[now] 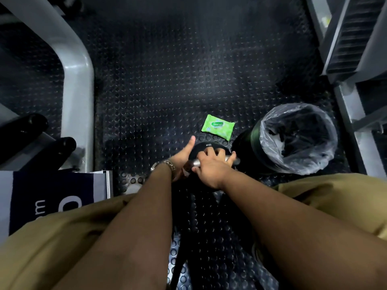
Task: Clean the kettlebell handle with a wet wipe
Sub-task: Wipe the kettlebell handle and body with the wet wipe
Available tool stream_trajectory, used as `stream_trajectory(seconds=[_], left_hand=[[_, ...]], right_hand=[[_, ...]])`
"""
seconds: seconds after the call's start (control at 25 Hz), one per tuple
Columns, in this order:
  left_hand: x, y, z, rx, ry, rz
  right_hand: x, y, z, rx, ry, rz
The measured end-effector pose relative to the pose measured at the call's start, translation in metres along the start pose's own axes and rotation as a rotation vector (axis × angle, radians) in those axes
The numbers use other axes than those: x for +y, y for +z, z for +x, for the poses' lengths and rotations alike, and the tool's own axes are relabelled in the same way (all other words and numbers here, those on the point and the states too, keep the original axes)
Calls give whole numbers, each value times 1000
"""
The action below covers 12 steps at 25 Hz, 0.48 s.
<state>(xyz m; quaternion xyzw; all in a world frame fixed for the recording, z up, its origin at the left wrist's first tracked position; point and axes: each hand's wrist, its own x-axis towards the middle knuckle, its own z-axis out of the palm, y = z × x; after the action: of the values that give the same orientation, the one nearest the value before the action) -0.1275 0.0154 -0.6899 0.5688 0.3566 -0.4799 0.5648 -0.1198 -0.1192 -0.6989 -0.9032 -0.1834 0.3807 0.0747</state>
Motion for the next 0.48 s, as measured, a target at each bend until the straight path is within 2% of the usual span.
stream_trajectory(seconds=[0.08,0.24,0.48], left_hand=[[-4,-2,7,77,-3,15],[7,-42,2,-148,-108,32],[18,-34,-5,-212,-79,41]], right_hand=[[1,0,-1,-1,3,10],[-1,-4,-2,-9,0,9],[0,-4,-1,-16,6,-13]])
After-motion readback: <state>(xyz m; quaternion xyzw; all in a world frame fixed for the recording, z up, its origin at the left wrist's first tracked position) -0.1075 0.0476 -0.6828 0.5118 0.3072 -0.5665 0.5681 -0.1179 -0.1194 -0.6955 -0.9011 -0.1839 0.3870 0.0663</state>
